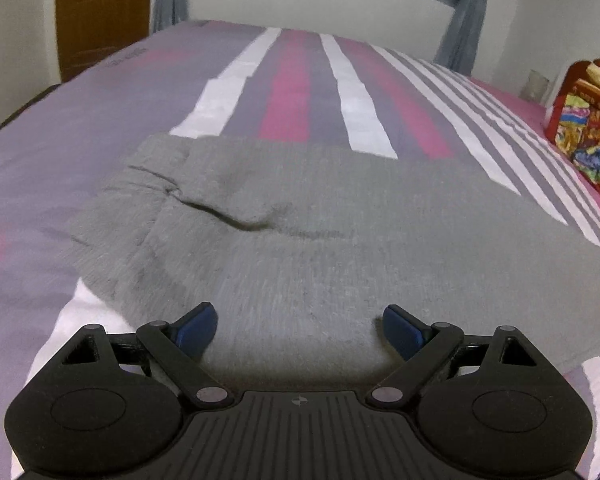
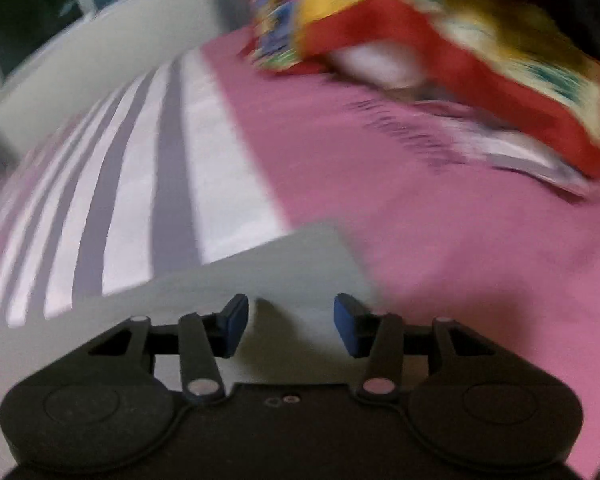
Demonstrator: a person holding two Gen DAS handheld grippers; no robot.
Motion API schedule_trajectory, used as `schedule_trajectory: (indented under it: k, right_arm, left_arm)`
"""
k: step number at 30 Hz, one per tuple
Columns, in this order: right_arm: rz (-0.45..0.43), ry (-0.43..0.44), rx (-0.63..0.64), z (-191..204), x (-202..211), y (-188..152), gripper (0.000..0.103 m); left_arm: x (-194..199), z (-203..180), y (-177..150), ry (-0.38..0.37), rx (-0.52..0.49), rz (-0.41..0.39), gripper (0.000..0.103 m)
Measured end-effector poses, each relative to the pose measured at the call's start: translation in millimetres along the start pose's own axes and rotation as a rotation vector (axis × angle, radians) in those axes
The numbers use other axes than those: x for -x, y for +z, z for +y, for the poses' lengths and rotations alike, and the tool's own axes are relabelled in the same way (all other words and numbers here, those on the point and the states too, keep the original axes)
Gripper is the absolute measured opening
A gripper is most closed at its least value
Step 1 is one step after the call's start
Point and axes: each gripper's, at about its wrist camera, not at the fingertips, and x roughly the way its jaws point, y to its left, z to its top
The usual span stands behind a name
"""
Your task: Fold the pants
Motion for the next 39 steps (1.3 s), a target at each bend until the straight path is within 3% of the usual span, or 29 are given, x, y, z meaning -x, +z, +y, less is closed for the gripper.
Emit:
schedule_trajectory:
  k: [3, 7, 12, 15, 17, 20, 21, 23, 24, 28, 29, 32, 39]
  right_arm:
    - [-0.08, 0.098, -0.088, -25, 45, -13, 0.048]
    - [-0.074, 0.165, -0.212, -51, 66, -34, 0.043]
    - [-0.008, 0.21, -0.348, -59, 49, -57, 0.042]
    - [0.039, 0.247, -0.411, -64, 33, -67, 0.042]
    - [0.015, 0.302, -0.456, -65, 21, -72, 0.043]
    - [-0.014, 0.348, -0.436, -56, 13, -69, 0.047]
    - [-0.019, 0.34, -0.417, -52, 13, -66, 0.043]
    - [-0.021, 0.299, -0.352, -40, 15, -59, 0.013]
    - [-0.03, 0.297, -0.324, -35, 17, -56, 0.011]
    - [-0.163, 0.361, -0.208, -24, 51, -50, 0.011]
    - [-0.162, 0.321, -0.177, -25, 48, -51, 0.011]
    - [0.02, 0.227, -0.28, -47, 2, -62, 0.008]
    - [-0.01, 0.221, -0.268, -41, 7, -67, 0.011]
  left_arm:
    - [11, 1, -8, 0.014, 0.004, -0.017, 0.09]
    - [17, 5, -16, 0.026, 0.029, -0.014, 0.09]
    - [18, 7, -20, 0.035, 0.063, 0.005, 0.091]
    - [7, 22, -27, 0.029, 0.17, 0.04, 0.1]
    - [2, 30, -35, 0.023, 0.234, 0.031, 0.1]
    - [-1, 27, -40, 0.037, 0.221, 0.011, 0.101]
    - [-2, 26, -41, 0.044, 0.214, 0.009, 0.102]
    - [-5, 25, -40, 0.047, 0.219, 0.01, 0.103]
    - [-6, 26, -41, 0.047, 0.221, 0.011, 0.103]
    - [-9, 25, -40, 0.048, 0.212, 0.01, 0.103]
    - [-10, 26, -39, 0.049, 0.21, 0.01, 0.103]
    - [-10, 25, -39, 0.054, 0.207, 0.01, 0.103]
    - [-8, 24, -44, 0.055, 0.195, -0.008, 0.103]
